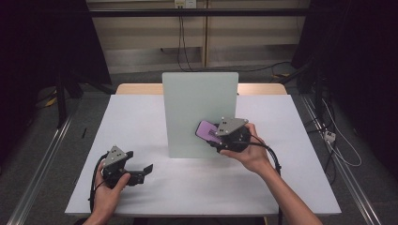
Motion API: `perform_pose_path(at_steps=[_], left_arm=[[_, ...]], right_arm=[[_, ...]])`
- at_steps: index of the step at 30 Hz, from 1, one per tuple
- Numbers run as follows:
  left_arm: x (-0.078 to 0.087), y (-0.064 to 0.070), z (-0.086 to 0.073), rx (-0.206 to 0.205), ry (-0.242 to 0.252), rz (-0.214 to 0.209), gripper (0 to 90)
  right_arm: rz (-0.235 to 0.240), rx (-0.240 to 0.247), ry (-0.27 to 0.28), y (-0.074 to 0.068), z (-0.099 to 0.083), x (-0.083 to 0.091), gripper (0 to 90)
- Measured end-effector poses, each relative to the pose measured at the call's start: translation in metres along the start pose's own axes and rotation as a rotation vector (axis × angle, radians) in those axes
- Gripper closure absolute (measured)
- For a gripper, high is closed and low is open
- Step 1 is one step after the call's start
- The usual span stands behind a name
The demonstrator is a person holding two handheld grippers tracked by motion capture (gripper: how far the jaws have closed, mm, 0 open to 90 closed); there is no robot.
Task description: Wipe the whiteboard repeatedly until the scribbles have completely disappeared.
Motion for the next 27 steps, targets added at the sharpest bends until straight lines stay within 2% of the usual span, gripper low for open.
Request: perform_pose_path(at_steps=[5, 13, 19, 27], left_arm=[[0.0, 0.0, 0.0, -0.001, 0.0, 0.001, 5.4], [0.0, -0.001, 0.0, 0.003, -0.001, 0.002, 5.4], [0.001, 0.0, 0.0, -0.003, 0.001, 0.0, 5.4], [0.0, 0.0, 0.0, -0.001, 0.001, 0.0, 5.4]], right_arm=[[0.014, 0.004, -0.022, -0.006, -0.007, -0.004, 41.8], [0.004, 0.004, -0.018, -0.004, -0.005, -0.001, 41.7], [-0.041, -0.011, 0.013, 0.008, 0.003, 0.01, 41.7], [-0.123, -0.041, 0.07, 0.033, 0.016, 0.034, 41.7]])
Point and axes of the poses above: each handheld gripper's, and its own axes: x roughly backward along the jaws, z roughly out of its top, y roughly to its right, the point moved 1 cm from there along -x, roughly forward along the jaws
